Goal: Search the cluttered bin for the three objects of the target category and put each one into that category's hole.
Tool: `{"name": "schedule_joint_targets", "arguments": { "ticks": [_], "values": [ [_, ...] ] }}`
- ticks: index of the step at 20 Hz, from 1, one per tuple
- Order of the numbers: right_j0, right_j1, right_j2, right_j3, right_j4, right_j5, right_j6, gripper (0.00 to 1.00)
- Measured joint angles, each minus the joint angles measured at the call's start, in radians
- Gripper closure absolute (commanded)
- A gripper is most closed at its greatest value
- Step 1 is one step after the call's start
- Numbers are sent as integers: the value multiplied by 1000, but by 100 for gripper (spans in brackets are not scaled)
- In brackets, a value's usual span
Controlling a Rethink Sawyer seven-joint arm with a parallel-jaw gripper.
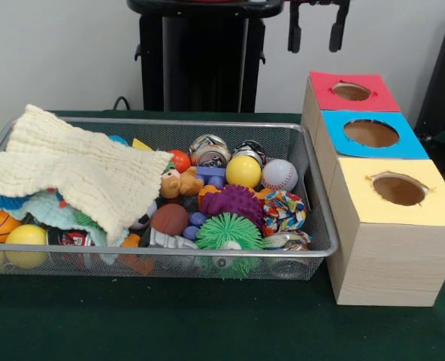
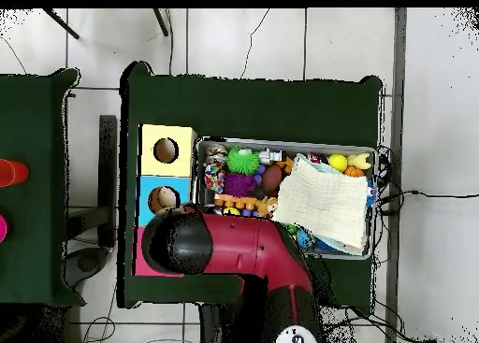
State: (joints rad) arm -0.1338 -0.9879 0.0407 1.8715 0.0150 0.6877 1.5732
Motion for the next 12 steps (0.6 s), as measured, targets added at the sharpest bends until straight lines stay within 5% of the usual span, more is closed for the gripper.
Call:
{"name": "schedule_joint_targets", "arguments": {
  "ticks": [5, 12],
  "values": [
    [28, 69, 0, -171, -2, 135, 0, 0],
    [46, 160, 1, -342, -4, 166, 0, 0]
  ]
}}
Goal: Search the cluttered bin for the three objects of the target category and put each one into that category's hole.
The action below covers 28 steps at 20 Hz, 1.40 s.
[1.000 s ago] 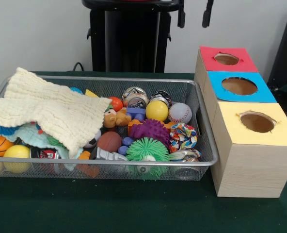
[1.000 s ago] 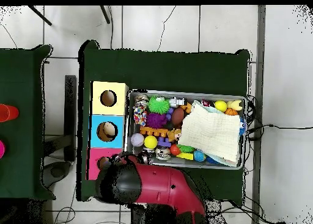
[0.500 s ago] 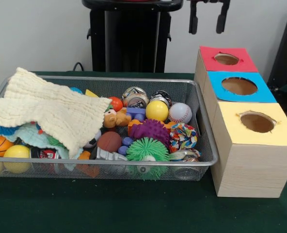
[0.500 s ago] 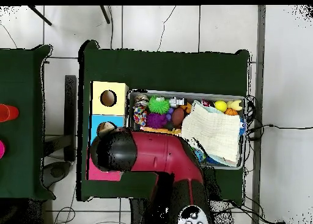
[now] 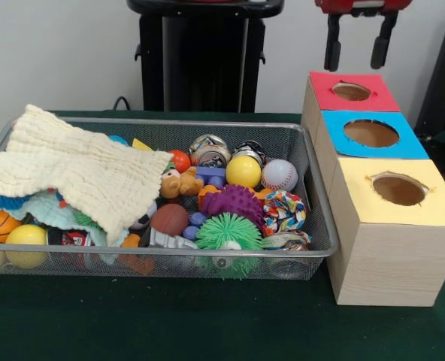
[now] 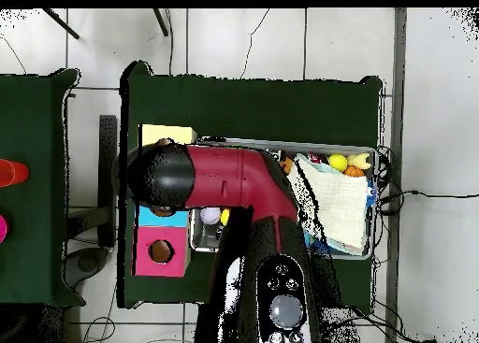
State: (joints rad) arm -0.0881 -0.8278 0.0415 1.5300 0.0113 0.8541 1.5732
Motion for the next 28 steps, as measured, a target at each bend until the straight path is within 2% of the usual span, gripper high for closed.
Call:
{"name": "schedule_joint_targets", "arguments": {
  "ticks": [12, 28],
  "values": [
    [-87, 151, 11, -226, -5, 8, 0, 0],
    [-226, 310, 97, -517, -78, 153, -2, 0]
  ]
}}
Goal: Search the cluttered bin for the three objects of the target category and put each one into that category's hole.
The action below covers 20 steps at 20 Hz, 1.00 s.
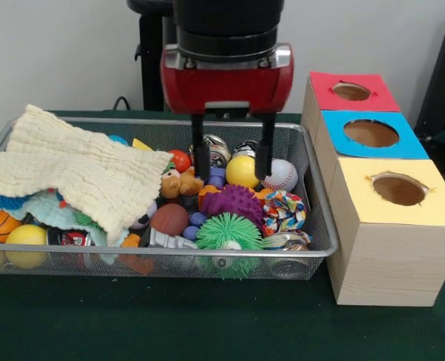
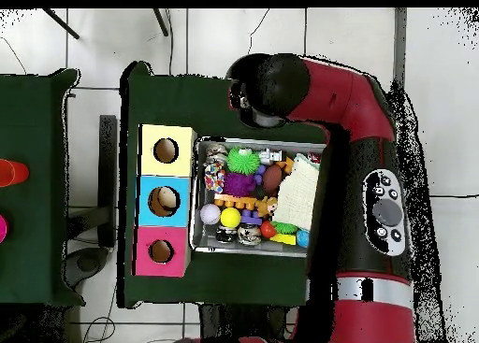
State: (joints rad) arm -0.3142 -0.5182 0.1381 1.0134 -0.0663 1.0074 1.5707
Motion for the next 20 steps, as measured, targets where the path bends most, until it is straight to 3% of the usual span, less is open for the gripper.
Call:
{"name": "schedule_joint_targets", "arguments": {
  "ticks": [9, 20],
  "values": [
    [-59, 68, 67, -108, -54, 35, -39, 0],
    [-131, 140, 148, -206, -108, 105, -207, 0]
  ]
}}
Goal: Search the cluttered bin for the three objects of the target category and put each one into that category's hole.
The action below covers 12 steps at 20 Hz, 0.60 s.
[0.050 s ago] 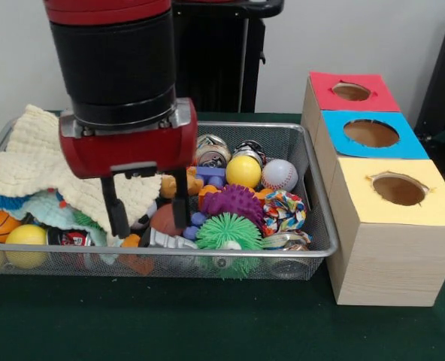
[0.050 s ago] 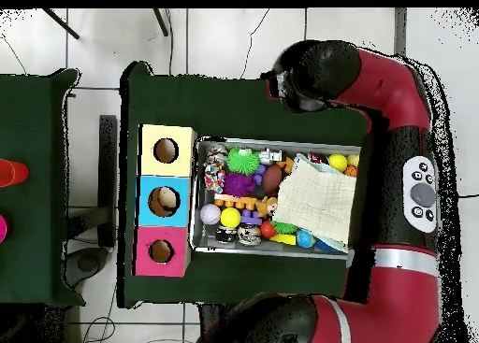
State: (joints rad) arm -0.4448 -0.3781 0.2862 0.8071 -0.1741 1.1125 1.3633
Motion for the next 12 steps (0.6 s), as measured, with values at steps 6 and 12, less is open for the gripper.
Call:
{"name": "schedule_joint_targets", "arguments": {
  "ticks": [6, 12],
  "values": [
    [-5, -1, 6, -22, -9, 93, -33, 0],
    [-5, -40, 6, -32, -10, 208, -33, 0]
  ]
}}
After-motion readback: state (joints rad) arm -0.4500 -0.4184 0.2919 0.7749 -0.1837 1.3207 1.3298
